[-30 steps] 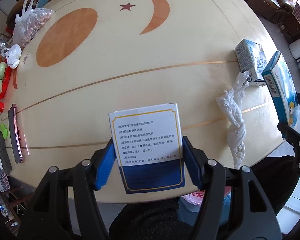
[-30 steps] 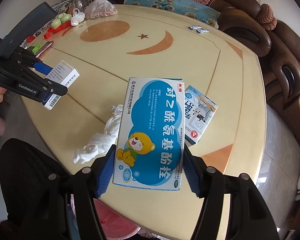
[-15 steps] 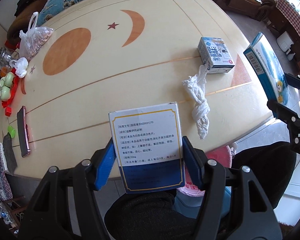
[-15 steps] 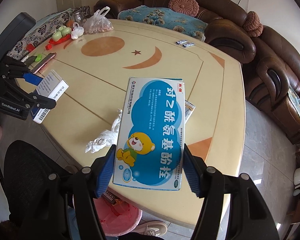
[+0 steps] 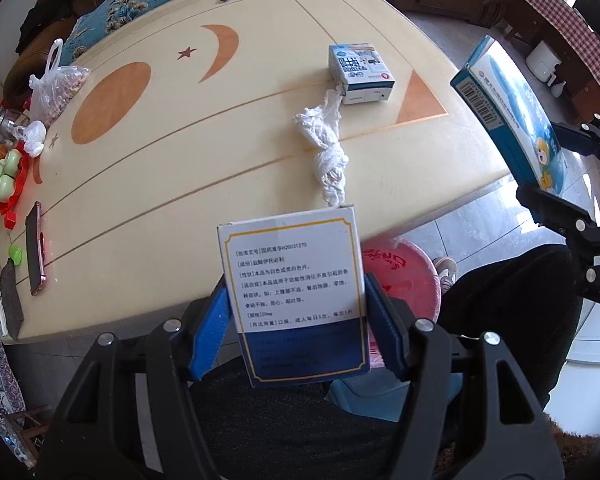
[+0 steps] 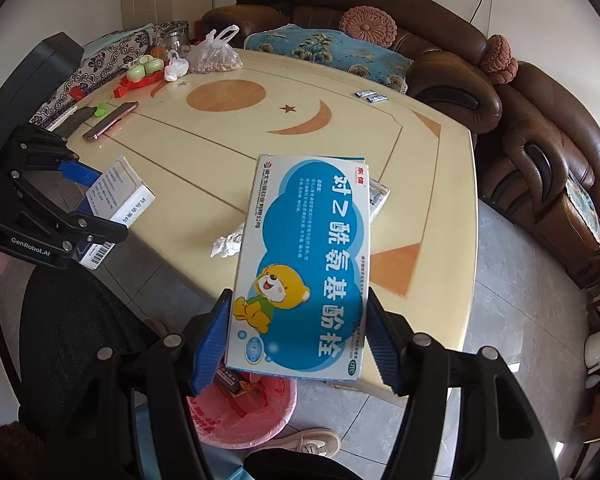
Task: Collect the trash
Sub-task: 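Carry the card box and medicine box with both tools over the bin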
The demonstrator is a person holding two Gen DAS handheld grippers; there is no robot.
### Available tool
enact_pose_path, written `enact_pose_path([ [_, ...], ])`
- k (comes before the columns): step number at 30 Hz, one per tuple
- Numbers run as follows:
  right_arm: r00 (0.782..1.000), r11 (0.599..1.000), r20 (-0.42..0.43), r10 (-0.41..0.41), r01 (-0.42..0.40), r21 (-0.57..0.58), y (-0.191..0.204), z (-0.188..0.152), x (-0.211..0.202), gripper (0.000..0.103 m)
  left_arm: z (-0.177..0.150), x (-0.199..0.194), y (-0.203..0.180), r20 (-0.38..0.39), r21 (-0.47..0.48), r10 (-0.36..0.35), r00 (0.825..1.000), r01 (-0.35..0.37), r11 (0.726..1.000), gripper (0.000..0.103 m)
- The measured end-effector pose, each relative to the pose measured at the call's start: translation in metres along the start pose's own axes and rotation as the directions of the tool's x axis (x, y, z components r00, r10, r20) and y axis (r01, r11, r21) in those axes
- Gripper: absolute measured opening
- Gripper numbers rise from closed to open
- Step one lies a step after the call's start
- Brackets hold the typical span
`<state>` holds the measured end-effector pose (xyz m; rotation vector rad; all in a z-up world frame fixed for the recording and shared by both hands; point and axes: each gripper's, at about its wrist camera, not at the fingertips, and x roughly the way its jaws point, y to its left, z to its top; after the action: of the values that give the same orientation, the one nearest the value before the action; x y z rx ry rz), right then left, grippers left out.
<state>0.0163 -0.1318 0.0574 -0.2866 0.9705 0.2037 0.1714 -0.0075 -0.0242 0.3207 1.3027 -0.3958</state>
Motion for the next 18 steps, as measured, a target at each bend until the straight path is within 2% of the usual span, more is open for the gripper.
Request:
enact_pose_path([
  [6, 0.999, 1.000, -0.025, 0.029, -0.029, 0.009, 0.018, -0.035, -0.004, 0.061, -0.028, 0.015, -0.022, 0.008, 0.029, -0.032, 0.999, 0.032, 0.999, 0.063],
  [10, 0.999, 0.999, -0.034, 0.041, -0.040, 0.016, 0.032, -0.059, -0.002, 0.061, -0.048, 0.031, -0.031, 0.000, 0.017, -0.080, 0.997, 0.080, 0.997, 0.063],
  [18, 0.992, 0.995, -0.091, 0.083, -0.079, 0.053, 0.052, -0.105, 0.018, 0.062, -0.085, 0.066, -0.054, -0.024, 0.024, -0.122, 0.992, 0.122, 0.992, 0.063],
])
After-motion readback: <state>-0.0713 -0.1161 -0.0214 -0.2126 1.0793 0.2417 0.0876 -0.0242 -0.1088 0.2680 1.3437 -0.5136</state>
